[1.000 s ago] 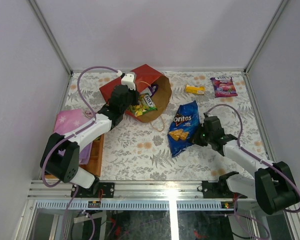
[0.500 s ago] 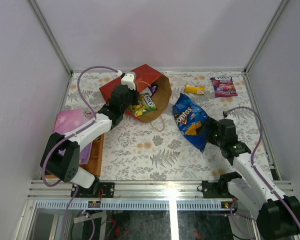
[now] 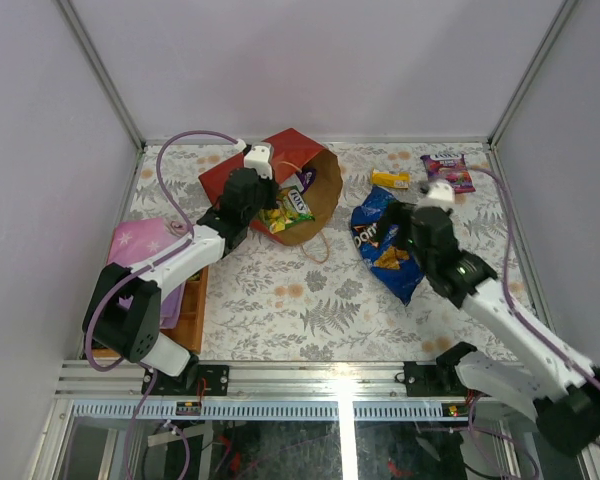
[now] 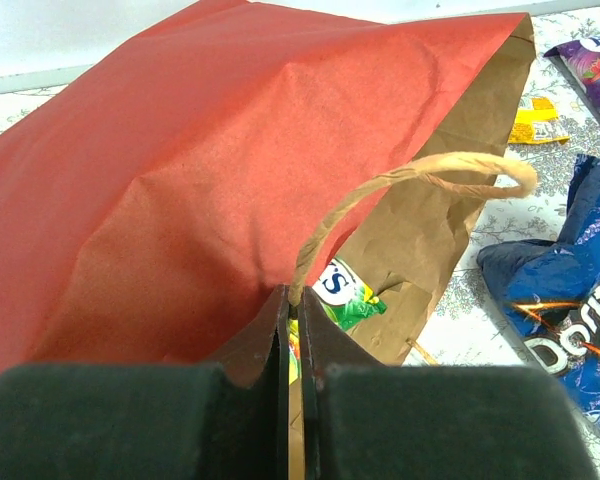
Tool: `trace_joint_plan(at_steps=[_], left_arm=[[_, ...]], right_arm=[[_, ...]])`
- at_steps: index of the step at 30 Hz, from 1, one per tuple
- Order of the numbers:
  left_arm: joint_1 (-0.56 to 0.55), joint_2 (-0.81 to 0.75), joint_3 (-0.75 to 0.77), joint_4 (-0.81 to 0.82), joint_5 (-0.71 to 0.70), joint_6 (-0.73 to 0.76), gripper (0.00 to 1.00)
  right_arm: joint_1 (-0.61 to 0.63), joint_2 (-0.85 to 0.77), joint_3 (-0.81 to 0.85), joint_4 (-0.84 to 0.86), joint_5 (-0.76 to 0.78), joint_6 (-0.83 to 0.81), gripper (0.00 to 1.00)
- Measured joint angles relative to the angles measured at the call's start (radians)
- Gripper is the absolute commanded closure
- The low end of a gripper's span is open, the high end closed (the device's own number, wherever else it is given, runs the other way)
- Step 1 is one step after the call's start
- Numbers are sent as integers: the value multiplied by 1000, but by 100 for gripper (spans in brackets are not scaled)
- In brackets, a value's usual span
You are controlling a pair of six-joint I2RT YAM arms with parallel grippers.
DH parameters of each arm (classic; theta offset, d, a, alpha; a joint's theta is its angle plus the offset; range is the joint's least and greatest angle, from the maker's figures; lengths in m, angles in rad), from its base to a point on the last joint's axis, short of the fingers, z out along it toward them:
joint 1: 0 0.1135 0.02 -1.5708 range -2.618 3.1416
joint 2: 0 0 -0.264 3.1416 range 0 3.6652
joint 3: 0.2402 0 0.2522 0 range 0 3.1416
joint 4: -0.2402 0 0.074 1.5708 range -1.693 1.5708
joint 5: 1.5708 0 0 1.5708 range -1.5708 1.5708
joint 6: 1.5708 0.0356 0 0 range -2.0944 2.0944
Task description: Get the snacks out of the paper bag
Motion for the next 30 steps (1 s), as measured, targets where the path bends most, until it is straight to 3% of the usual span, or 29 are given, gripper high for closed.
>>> trace_joint_plan(at_steps=[5, 9, 13, 25, 26, 30], left_arm=[[0, 0, 0, -4, -5, 5, 100], [0, 1, 0, -6, -11, 10, 100], [0, 1, 0, -6, -15, 13, 100], [0, 6, 0, -7, -19, 18, 100], [0, 7, 0, -7, -19, 18, 100], [0, 8, 1, -7, -23, 21, 100]], right_arm=[[84, 428, 270, -9, -49, -174, 17], [131, 633, 301, -72, -103, -281, 33], [142, 707, 307, -142, -145, -350, 46], [165, 862, 372, -219, -77, -417, 60], [166, 874, 373, -225, -59, -420, 63], [168, 908, 389, -244, -8, -435, 96]])
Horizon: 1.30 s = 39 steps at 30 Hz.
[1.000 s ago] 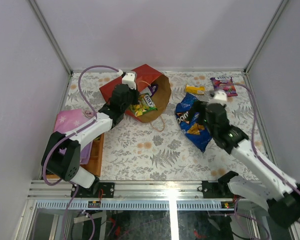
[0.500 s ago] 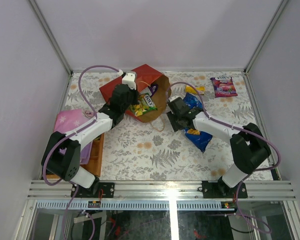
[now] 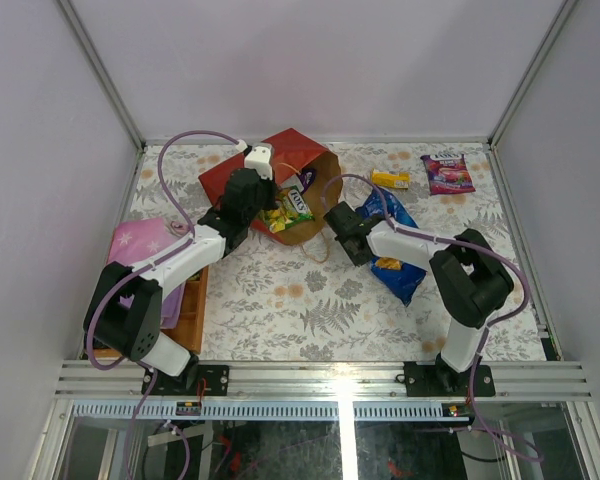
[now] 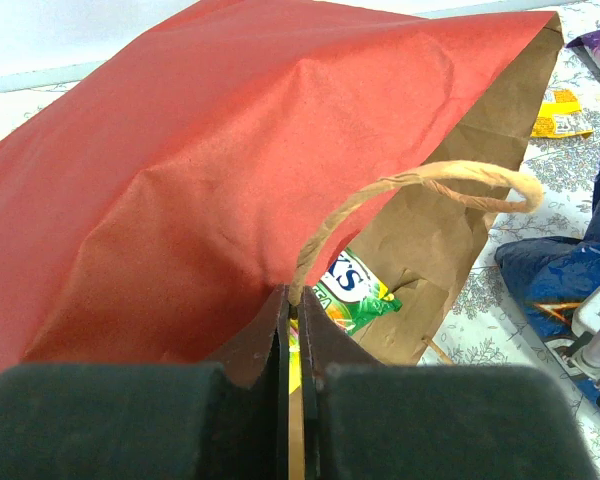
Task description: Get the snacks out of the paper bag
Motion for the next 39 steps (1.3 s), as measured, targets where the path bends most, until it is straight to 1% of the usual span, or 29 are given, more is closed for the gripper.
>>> trace_joint_plan(at_steps=[1, 2, 8, 11, 12, 13, 14, 15, 17, 19, 23, 25, 29, 36, 39], left_arm=[[0, 0, 0, 0, 0, 1, 100], [0, 0, 0, 0, -2, 2, 100], [0, 0, 0, -3, -3, 4, 100], [0, 0, 0, -6, -5, 5, 100], [0, 0, 0, -6, -5, 5, 100], [0, 0, 0, -6, -6, 5, 100], [0, 0, 0, -7, -6, 4, 100], [0, 0, 0, -7, -6, 5, 100], [0, 0, 0, -8, -6, 5, 100], [0, 0, 0, -9, -6, 5, 100], [0, 0, 0, -10, -6, 5, 100], [0, 0, 0, -10, -6, 5, 100], [0, 0, 0, -13, -6, 5, 100], [0, 7, 7, -21, -6, 5, 100], [0, 10, 13, -27, -7, 5, 100]], right_arm=[[0, 6, 4, -3, 16, -3, 99], [0, 14, 9, -6, 29, -4, 100], [4, 43, 25, -15, 94, -3, 100], [4, 17, 15, -7, 92, 4, 100], [4, 1, 11, -7, 92, 6, 98], [4, -22, 8, -5, 90, 7, 83], [4, -50, 6, -3, 89, 7, 65], [4, -84, 6, 1, 89, 8, 55], [4, -145, 7, 10, 89, 12, 47], [4, -176, 13, 8, 89, 10, 43], [5, -158, 24, -9, 89, 11, 28], [8, -125, 24, -23, 90, 11, 27], [22, -44, 19, -36, 91, 11, 27], [31, 18, 13, -50, 130, 11, 35], [31, 43, 13, -48, 158, 11, 41]])
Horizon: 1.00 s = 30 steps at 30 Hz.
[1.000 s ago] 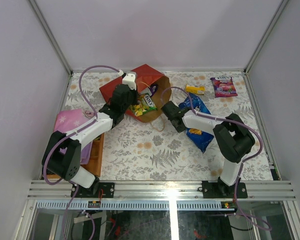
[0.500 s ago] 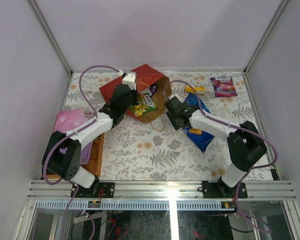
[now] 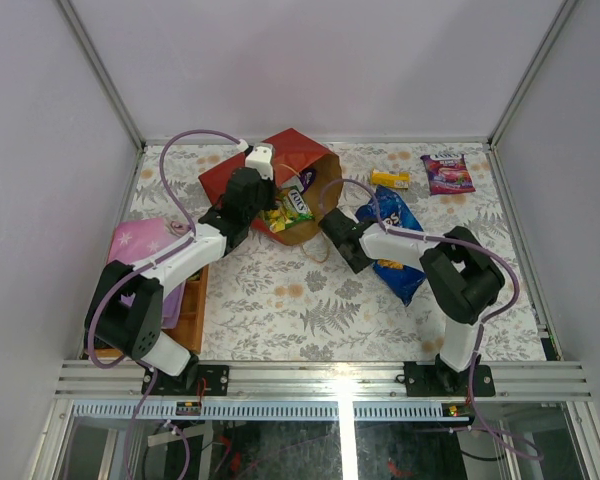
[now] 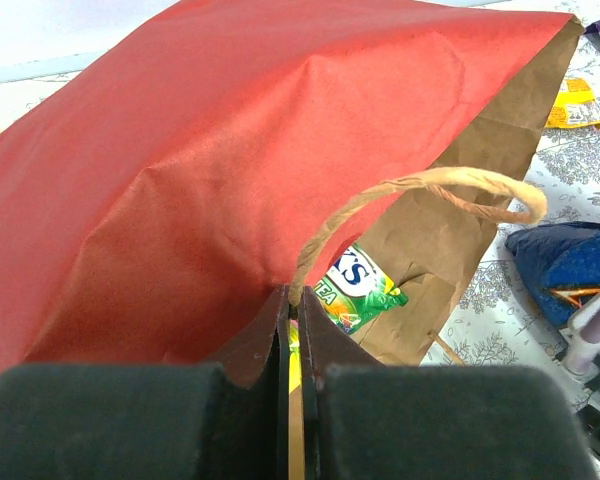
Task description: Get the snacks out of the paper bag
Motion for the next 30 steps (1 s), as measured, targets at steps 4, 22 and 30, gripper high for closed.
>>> trace_joint_plan(at_steps=[4, 22, 30], left_arm=[[0, 3, 0, -2, 0, 1, 100], [0, 7, 2, -5, -4, 3, 100], [0, 7, 2, -7, -4, 4, 100]], right_arm=[[2, 36, 0, 2, 40, -4, 64], [-64, -349, -108, 137, -201, 83, 100], [-366, -437, -207, 275, -482, 220, 10]])
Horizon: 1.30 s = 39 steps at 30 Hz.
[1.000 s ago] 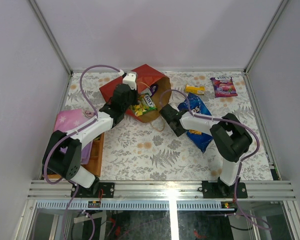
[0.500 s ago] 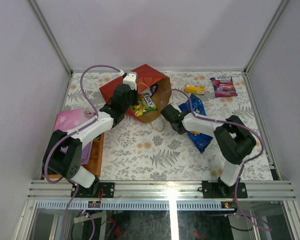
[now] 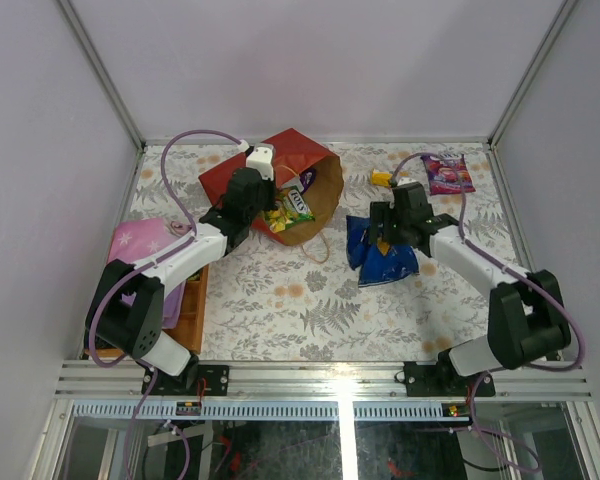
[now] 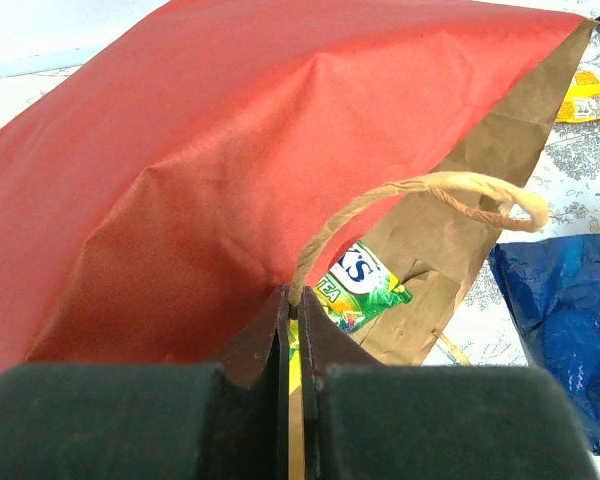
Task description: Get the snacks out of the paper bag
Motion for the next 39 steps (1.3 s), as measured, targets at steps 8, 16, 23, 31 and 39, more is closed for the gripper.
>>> trace_joint_plan(at_steps=[8, 16, 23, 31, 39], left_arm=[[0, 6, 8, -7, 0, 0, 100], [0, 39, 32, -22, 2, 0, 100], [0, 41, 32, -24, 3, 0, 100], [0, 41, 32, -26, 3, 0, 100], [0, 40, 32, -43, 2, 2, 100]], right_arm=[[13, 69, -18, -40, -127, -19, 1], [107, 47, -56, -53, -77, -31, 1], [254, 106, -116, -78, 81, 49, 1], [257, 94, -149, -227, 161, 157, 1], [183, -24, -212, -378, 12, 227, 1]])
